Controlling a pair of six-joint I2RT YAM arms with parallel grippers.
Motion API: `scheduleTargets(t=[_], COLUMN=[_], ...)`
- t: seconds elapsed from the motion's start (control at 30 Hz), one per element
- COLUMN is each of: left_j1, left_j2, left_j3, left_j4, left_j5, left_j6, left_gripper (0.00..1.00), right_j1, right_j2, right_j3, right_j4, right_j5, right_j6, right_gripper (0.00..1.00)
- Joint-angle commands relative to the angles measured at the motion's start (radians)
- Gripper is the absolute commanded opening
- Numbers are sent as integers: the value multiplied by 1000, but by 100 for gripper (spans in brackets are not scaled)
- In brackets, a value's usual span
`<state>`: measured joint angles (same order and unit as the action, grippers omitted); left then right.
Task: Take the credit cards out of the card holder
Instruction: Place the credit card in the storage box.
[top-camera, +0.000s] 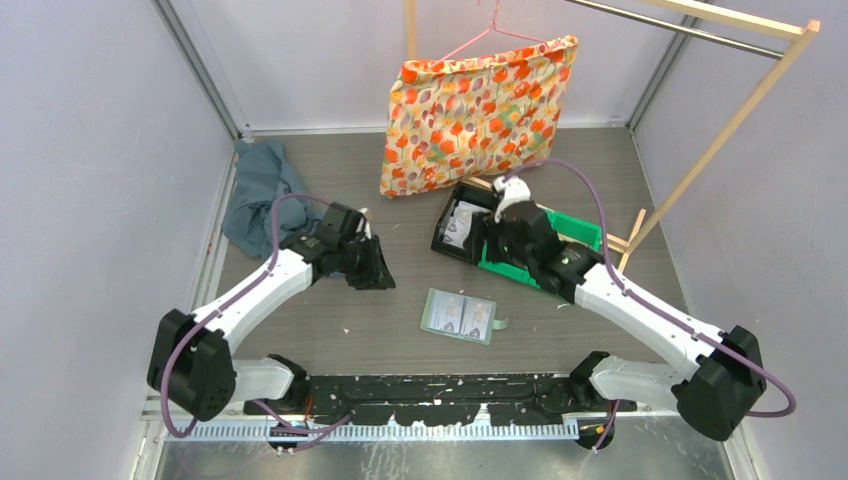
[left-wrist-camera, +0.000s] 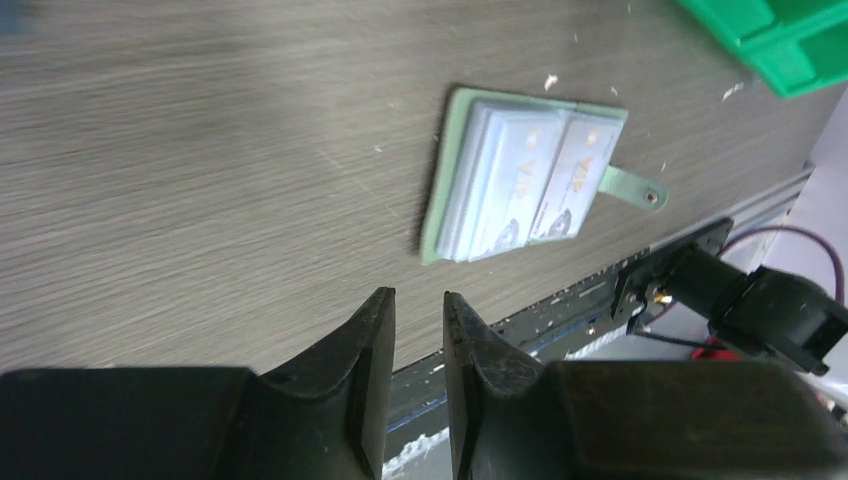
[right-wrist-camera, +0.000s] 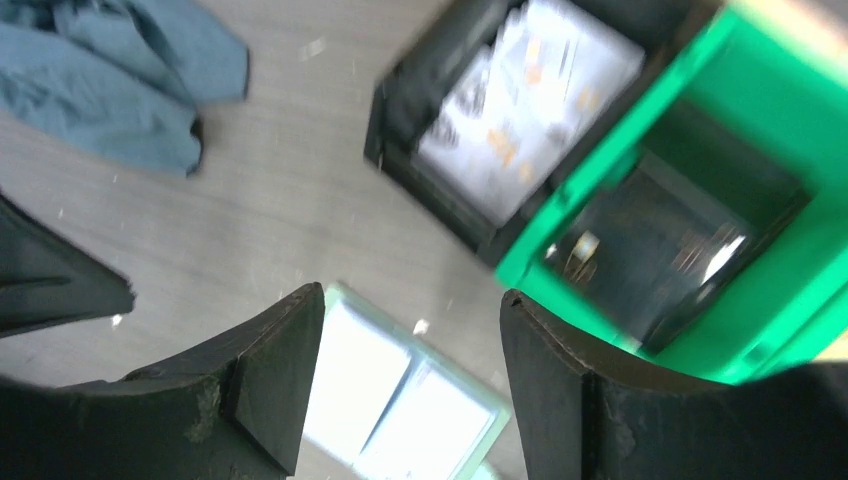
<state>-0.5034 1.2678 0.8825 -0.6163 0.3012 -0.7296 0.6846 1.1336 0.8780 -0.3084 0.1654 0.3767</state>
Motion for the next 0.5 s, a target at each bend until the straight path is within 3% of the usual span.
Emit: scheduleTargets(t=[0.0, 0.13, 0.27, 0.37, 0.47], left_j1=[-116, -213, -266, -302, -341], left_j2=[83, 198, 264, 321, 376], left_j3=[-2, 59, 72, 143, 253], left_j4=[162, 192, 328, 303, 186], left_j5=[58, 84, 147, 149, 90], left_j6=[-56, -97, -170, -173, -149], left_gripper=[26, 28, 30, 30, 44], right_j1=[2, 4, 6, 6, 7], right_j2=[-121, -238, -239, -221, -205], right_j3=[-191, -401, -459, -476, -501], right_j4=[45, 187, 203, 195, 192], right_j5=[-98, -116, -149, -149, -141], right_j6=[366, 589, 636, 643, 651], right_gripper=[66, 61, 42, 38, 35])
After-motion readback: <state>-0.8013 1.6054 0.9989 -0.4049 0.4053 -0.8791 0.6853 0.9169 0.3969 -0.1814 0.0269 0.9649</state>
